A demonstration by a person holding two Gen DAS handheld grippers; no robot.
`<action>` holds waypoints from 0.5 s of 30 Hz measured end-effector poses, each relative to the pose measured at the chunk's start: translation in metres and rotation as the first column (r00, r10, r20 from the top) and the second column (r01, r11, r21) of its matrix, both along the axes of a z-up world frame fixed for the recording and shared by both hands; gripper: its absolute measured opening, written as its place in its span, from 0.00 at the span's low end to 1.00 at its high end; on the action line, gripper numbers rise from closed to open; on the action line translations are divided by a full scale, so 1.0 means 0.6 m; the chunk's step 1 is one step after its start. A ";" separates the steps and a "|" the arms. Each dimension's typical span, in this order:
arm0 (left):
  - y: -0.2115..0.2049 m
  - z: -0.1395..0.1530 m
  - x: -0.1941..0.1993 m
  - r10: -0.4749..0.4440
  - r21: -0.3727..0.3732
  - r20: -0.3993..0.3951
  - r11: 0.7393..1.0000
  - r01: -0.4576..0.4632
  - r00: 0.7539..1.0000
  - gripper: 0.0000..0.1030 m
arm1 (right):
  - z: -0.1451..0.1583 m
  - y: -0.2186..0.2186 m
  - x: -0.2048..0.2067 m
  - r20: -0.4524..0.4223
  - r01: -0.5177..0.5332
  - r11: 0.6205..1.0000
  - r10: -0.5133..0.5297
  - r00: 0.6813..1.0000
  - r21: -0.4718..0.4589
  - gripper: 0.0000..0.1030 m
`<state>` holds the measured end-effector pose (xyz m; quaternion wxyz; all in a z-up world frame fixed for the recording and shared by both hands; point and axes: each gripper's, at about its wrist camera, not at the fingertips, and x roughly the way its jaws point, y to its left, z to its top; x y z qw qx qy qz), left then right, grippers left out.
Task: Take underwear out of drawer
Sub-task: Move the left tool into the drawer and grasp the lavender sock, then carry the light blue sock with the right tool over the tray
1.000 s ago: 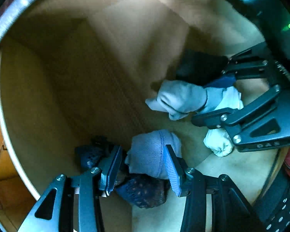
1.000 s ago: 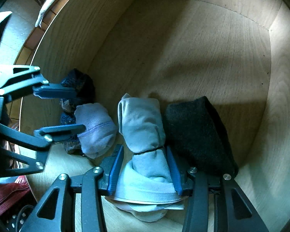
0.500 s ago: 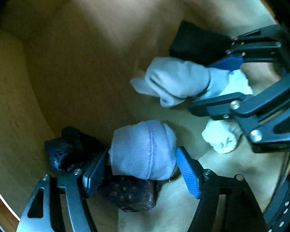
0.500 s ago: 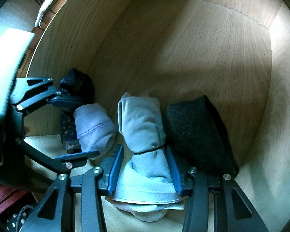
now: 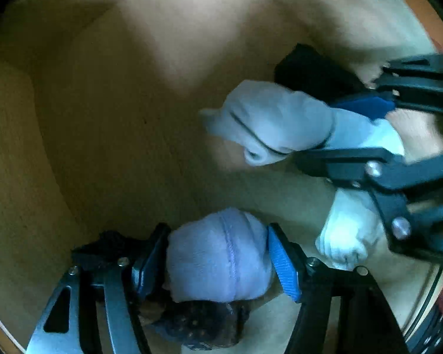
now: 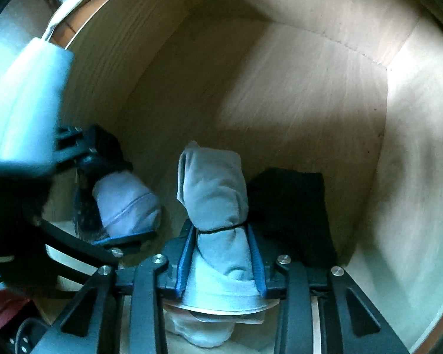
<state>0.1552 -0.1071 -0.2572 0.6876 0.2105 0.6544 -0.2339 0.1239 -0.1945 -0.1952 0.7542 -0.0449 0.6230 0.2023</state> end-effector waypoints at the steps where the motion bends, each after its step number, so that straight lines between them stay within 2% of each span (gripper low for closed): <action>1: 0.000 -0.001 0.003 0.014 -0.006 -0.004 1.000 -0.014 1.000 0.65 | -0.004 0.002 -0.001 -0.012 -0.004 1.000 0.004 1.000 -0.003 0.34; 9: 0.003 -0.003 0.014 0.053 -0.033 -0.020 0.998 -0.054 0.998 0.65 | -0.030 0.019 0.007 -0.058 -0.038 0.999 0.036 0.998 -0.024 0.32; 13: 0.023 -0.009 0.022 0.053 -0.033 -0.020 0.998 -0.054 0.998 0.65 | -0.024 0.015 0.009 -0.035 -0.015 1.000 0.014 0.999 -0.021 0.31; 15: 0.044 0.003 0.025 0.047 -0.026 -0.016 0.999 -0.048 0.999 0.65 | -0.017 0.011 0.001 -0.019 0.011 1.000 -0.011 1.000 -0.016 0.31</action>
